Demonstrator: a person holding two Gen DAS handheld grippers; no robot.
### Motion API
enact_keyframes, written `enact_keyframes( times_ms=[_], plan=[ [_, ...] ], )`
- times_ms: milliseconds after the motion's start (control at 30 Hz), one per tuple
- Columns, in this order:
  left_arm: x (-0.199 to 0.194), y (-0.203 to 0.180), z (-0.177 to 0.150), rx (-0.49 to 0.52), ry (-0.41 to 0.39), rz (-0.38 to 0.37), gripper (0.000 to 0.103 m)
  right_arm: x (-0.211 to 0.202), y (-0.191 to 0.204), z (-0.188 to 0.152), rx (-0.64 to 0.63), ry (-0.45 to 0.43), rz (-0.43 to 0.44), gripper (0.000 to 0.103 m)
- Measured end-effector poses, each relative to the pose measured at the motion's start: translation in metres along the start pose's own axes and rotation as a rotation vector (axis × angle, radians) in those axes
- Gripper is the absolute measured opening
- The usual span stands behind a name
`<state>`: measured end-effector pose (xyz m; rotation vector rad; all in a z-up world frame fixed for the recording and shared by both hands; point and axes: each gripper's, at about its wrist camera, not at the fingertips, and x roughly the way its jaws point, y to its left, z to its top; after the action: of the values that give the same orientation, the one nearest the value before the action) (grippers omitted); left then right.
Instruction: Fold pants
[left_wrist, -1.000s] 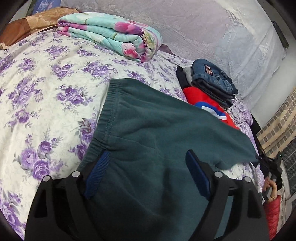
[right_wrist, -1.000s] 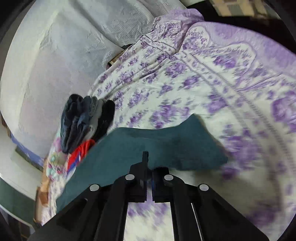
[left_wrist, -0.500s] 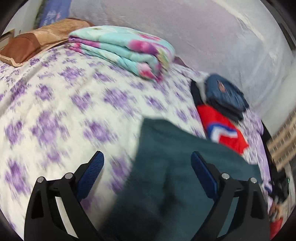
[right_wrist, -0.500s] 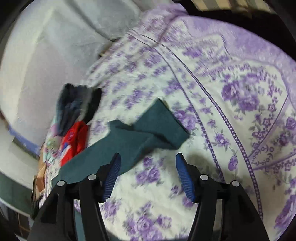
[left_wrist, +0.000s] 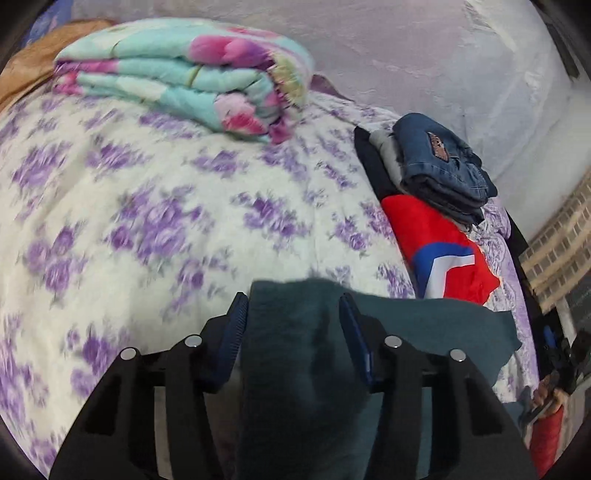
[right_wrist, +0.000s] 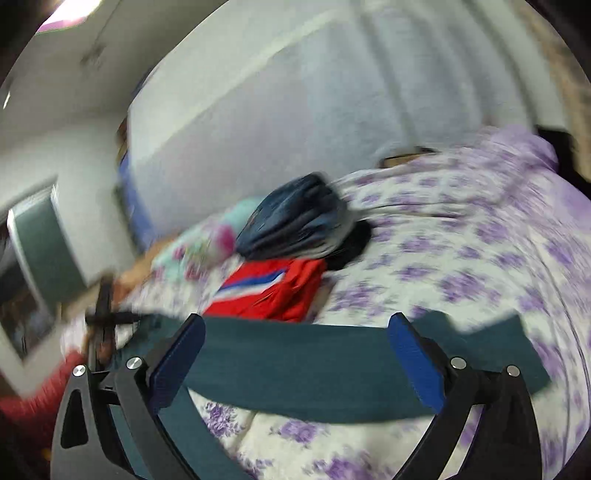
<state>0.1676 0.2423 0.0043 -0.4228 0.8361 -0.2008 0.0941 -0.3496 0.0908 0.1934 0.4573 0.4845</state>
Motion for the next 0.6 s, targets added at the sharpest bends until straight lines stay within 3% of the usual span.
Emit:
enact_keyframes(
  times_ms=[67,100,167,233,267,400,600],
  plan=[
    [0.007,-0.002,0.002,0.027,0.024,-0.042,0.031,0.026,0.024,0.007,-0.119,0.046,0.014,0.097],
    [0.009,-0.003,0.002,0.034,0.034,-0.065,0.023,0.038,0.034,0.009,-0.178,0.067,0.022,0.091],
    [0.005,-0.005,0.000,0.053,0.015,-0.102,0.021,0.064,0.059,0.008,-0.297,0.141,0.031,0.077],
    [-0.005,-0.007,0.001,0.075,-0.033,-0.114,0.021,0.091,0.076,0.004,-0.387,0.235,0.029,0.050],
    [-0.007,-0.007,0.000,0.079,-0.046,-0.109,0.021,0.106,0.081,0.002,-0.414,0.275,0.035,0.047],
    [-0.006,0.001,0.003,0.037,-0.049,-0.117,0.020,0.156,0.084,-0.010,-0.563,0.411,0.014,0.042],
    [-0.006,0.001,0.004,0.040,-0.059,-0.115,0.020,0.175,0.089,-0.014,-0.645,0.432,0.022,0.039]
  ],
)
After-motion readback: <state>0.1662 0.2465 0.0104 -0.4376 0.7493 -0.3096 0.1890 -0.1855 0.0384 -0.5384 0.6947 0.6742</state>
